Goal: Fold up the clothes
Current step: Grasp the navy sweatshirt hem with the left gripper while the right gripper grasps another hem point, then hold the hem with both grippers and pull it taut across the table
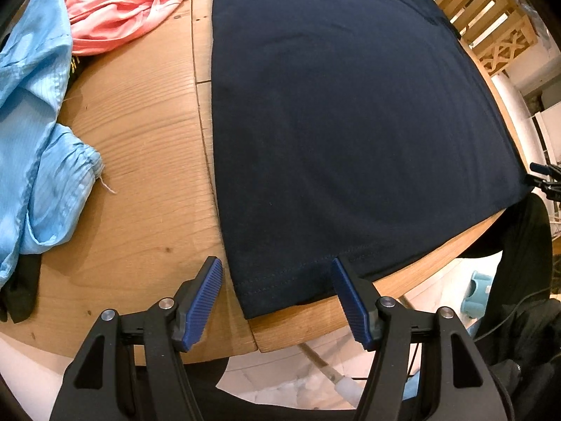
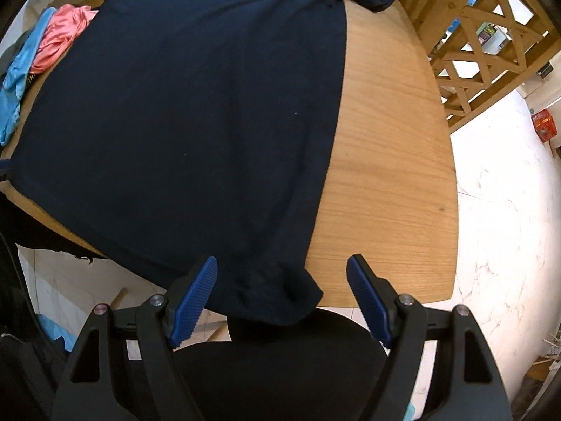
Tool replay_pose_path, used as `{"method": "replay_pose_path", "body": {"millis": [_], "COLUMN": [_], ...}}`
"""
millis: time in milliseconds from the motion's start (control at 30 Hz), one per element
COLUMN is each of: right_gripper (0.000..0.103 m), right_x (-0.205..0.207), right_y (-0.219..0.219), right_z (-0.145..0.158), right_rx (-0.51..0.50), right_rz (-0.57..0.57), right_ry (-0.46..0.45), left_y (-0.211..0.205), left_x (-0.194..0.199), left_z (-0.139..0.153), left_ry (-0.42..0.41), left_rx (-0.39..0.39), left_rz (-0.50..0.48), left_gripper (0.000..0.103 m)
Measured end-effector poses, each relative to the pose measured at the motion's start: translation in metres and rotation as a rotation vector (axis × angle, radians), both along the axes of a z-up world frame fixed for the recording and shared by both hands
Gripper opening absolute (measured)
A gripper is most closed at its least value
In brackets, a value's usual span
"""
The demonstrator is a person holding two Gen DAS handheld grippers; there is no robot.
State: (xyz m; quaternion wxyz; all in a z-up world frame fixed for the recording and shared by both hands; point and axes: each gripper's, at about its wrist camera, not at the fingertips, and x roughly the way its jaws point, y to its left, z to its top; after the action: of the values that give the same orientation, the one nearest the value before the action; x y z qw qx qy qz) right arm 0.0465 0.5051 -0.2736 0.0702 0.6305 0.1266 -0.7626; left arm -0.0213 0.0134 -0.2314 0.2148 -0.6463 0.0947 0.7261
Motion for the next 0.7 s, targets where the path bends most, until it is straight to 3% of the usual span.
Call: {"method": "replay_pose_path", "body": {"millis": [100, 167, 233, 267, 300, 333, 433, 533, 700], "right_gripper": [0.075, 0.075, 0.075, 0.074, 0.073, 0.066, 0.017, 0.009, 0.009], "right_x": [0.000, -0.001, -0.003, -0.004, -0.005, -0.005, -0.011, -0.018, -0.028], "right_y": [-0.001, -0.001, -0.002, -0.002, -0.003, -0.004, -0.001, 0.013, 0.038], "right_z": [-0.001, -0.005, -0.009, -0.012, -0.014, -0.015, -0.019, -0.011, 0.009], "right_rx": [-0.001, 0.000, 0.005, 0.009, 0.009, 0.006, -0.039, -0.151, -0.384], "right_rz": [0.003, 0.008, 0.018, 0.025, 0.032, 0.039, 0.023, -0.046, -0.179], "right_ry": [-0.002, -0.006, -0.016, -0.021, -0.025, -0.030, -0.067, -0.087, -0.095], "left_y": [0.001, 0.002, 0.005, 0.005, 0.003, 0.001, -0.003, -0.011, -0.024], "left_x": [-0.005, -0.008, -0.010, -0.012, -0.016, -0.020, -0.029, -0.038, -0.042], "left_z": [0.001, 0.004, 0.007, 0.009, 0.010, 0.010, 0.013, 0.028, 0.065], "left_ry": [0.013, 0.038, 0.073, 0.078, 0.050, 0.021, 0.003, 0.010, 0.075], "left_rx": [-0.019, -0.031, -0.052, -0.043, 0.007, 0.049, 0.075, 0.129, 0.180], "left_rz": [0.005, -0.001, -0.030, -0.043, -0.039, -0.027, -0.019, 0.006, 0.031], "left_gripper": [0.063, 0.057, 0.035, 0.011, 0.003, 0.003, 0.002, 0.002, 0.002]}}
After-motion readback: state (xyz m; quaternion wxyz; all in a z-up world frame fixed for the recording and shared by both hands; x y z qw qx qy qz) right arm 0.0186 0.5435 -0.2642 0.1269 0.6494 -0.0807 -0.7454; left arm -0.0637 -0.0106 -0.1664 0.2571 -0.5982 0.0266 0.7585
